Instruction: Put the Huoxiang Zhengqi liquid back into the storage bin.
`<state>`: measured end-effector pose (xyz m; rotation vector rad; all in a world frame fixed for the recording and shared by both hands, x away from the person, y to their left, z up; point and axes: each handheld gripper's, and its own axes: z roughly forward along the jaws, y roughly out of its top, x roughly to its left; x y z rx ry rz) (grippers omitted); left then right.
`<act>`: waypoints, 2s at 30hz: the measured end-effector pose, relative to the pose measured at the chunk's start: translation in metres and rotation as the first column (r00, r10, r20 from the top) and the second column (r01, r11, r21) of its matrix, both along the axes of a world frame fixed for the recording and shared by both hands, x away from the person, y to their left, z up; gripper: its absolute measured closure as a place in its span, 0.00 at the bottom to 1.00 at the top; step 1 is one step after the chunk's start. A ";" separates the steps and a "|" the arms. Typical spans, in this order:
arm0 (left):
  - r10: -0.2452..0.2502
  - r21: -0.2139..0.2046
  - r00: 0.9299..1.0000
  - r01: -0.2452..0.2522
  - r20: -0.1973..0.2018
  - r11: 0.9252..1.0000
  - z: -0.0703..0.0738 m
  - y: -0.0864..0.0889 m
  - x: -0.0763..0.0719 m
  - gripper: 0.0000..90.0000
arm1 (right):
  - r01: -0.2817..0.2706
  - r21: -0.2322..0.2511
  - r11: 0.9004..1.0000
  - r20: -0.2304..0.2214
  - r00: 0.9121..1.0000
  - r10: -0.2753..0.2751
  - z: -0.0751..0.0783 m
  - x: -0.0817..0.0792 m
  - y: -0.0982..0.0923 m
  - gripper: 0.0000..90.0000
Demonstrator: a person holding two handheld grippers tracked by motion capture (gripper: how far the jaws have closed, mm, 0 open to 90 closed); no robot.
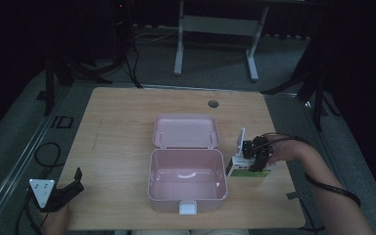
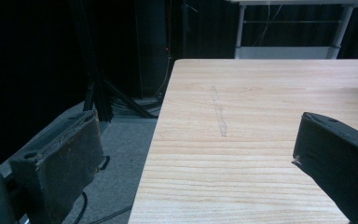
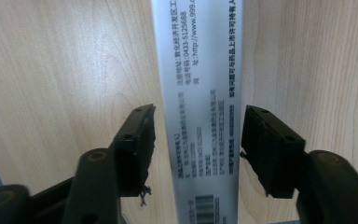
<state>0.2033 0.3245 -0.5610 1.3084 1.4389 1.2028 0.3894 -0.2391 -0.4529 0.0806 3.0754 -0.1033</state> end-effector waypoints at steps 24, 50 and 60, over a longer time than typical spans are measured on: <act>-0.002 0.001 1.000 0.002 -0.003 1.000 0.000 0.000 0.000 0.02 | -0.025 -0.039 0.999 -0.047 0.999 0.023 -0.015 0.004 0.004 0.69; 0.000 0.003 1.000 0.000 -0.005 1.000 0.000 -0.001 0.001 0.02 | -0.016 -0.070 0.997 -0.108 0.994 0.008 0.013 -0.044 0.000 0.69; 0.002 0.004 1.000 -0.002 -0.006 1.000 0.000 -0.001 0.001 0.02 | -0.028 -0.071 0.997 -0.107 0.994 0.020 0.038 -0.066 0.002 0.70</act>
